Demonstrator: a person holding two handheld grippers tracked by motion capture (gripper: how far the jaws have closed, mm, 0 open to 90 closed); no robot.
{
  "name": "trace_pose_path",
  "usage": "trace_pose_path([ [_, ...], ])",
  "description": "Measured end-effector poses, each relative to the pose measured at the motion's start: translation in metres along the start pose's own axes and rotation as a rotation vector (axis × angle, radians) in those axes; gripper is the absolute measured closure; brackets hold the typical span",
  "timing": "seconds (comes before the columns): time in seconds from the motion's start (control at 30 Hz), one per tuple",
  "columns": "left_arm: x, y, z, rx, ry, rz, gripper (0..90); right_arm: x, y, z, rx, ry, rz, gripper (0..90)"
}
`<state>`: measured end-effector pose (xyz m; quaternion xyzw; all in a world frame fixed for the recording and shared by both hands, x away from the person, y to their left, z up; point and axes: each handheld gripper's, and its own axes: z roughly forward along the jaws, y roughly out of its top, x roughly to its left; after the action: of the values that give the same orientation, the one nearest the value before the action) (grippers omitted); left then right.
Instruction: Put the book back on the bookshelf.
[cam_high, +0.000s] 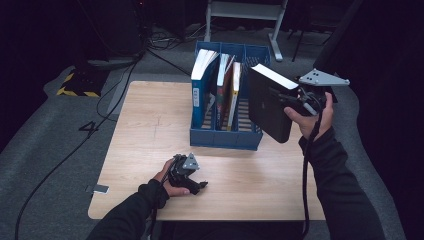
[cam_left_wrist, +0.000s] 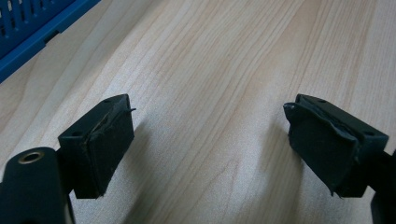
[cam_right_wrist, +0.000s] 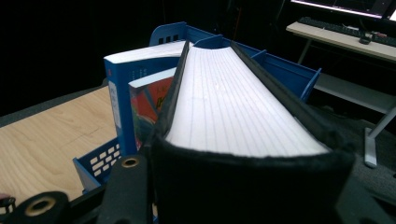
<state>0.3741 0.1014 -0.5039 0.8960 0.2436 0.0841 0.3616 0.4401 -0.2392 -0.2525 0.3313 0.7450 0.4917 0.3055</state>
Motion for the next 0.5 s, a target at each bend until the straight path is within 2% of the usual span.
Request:
trace_pose_path([
  [0.37,0.000,0.000,0.000,-0.001,0.000,0.001,14.7,-0.005,0.000,0.019,-0.020,-0.048,0.052,53.4],
  [0.5,0.000,0.000,0.000,-0.002,0.001,0.002,14.7,-0.008,-0.003,0.030,-0.027,-0.076,0.096,53.4],
])
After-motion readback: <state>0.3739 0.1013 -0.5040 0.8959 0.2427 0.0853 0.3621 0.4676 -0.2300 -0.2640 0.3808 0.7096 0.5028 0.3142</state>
